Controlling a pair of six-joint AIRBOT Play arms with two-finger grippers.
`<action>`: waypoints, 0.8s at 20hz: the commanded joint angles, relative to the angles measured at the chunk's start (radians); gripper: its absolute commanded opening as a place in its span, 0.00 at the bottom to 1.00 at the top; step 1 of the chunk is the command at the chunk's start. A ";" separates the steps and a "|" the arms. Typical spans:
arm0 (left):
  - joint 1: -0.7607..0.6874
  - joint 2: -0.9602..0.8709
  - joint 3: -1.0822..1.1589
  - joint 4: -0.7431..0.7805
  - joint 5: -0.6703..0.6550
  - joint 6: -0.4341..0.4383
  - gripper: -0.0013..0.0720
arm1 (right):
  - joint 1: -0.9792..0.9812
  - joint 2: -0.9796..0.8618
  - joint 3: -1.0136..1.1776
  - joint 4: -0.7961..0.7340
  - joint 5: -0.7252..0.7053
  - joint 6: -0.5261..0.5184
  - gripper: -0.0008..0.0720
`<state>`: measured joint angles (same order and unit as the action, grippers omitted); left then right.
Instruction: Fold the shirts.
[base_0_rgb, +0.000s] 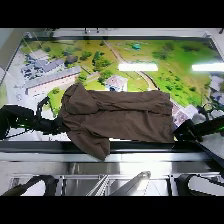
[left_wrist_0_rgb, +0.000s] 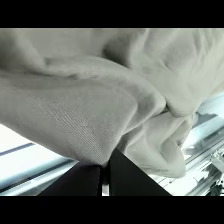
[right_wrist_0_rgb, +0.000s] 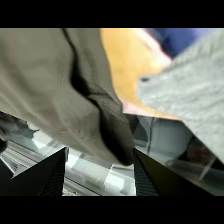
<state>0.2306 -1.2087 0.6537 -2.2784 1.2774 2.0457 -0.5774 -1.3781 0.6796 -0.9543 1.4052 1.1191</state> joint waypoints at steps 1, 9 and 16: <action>-0.047 0.000 0.002 0.003 0.005 0.003 0.05 | 0.007 -0.001 -0.086 0.022 -0.087 -0.022 0.68; -0.068 0.000 0.003 0.001 -0.013 0.003 0.05 | 0.111 -0.001 -0.121 0.280 -0.073 -0.145 0.54; -0.063 0.166 0.219 -0.566 0.472 0.235 0.05 | 0.277 0.283 -0.113 1.320 0.430 -0.443 0.03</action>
<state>0.1638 -1.1439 0.7475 -2.4928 1.4712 2.1418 -0.3485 -1.2572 0.5617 -0.1780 1.5913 0.8051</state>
